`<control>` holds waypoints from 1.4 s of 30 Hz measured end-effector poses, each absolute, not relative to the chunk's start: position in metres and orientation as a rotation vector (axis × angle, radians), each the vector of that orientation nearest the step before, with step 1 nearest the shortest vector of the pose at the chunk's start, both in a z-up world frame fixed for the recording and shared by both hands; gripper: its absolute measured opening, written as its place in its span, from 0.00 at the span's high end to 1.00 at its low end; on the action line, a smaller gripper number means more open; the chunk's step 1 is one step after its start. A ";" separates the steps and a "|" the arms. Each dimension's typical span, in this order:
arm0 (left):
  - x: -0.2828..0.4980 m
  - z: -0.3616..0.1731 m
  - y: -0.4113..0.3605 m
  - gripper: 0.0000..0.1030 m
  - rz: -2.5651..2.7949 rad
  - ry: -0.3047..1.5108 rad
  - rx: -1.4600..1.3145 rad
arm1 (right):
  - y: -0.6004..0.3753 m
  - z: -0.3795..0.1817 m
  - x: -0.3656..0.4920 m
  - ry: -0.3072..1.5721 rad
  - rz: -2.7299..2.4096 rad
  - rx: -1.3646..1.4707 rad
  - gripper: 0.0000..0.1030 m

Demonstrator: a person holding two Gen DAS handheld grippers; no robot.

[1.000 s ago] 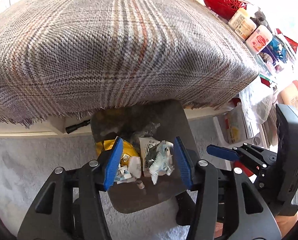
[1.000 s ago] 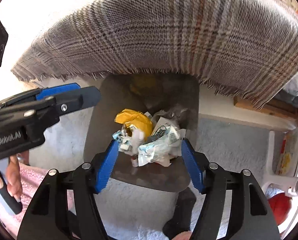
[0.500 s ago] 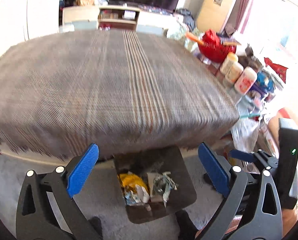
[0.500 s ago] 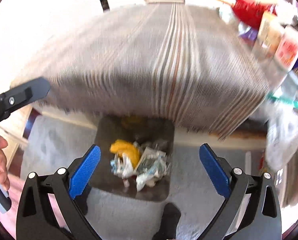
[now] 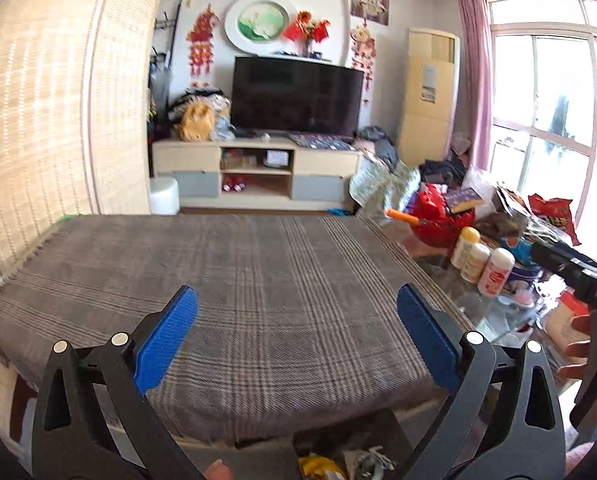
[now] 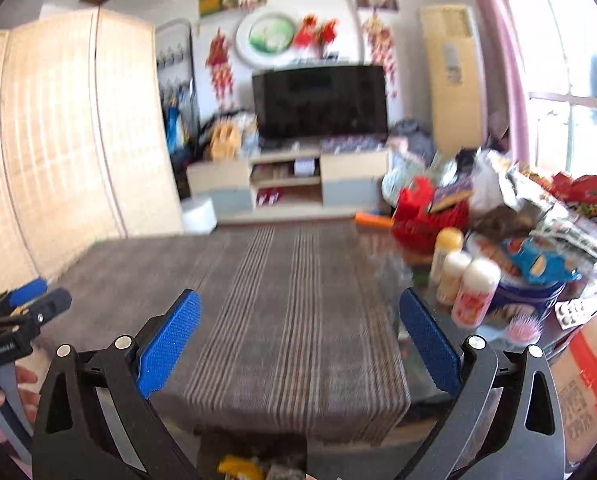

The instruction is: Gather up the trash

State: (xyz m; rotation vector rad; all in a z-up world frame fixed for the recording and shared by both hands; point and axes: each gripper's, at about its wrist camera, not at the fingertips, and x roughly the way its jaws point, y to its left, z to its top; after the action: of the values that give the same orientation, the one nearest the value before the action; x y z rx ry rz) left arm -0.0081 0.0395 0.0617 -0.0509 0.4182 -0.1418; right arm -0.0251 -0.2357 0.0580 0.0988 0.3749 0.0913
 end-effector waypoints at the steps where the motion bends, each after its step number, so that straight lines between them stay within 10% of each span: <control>1: -0.009 0.061 0.040 0.08 -0.138 0.410 -0.047 | -0.238 0.059 -0.030 0.342 0.075 0.098 0.03; 42: -0.036 0.009 0.048 0.08 -0.119 0.461 -0.071 | -0.205 0.002 -0.040 0.441 0.022 0.003 0.03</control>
State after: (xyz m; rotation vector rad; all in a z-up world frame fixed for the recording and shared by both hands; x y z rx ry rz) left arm -0.0364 0.0476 0.0091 -0.0705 0.4606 -0.1187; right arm -0.0399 -0.2054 0.0018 0.0029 0.4405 0.0217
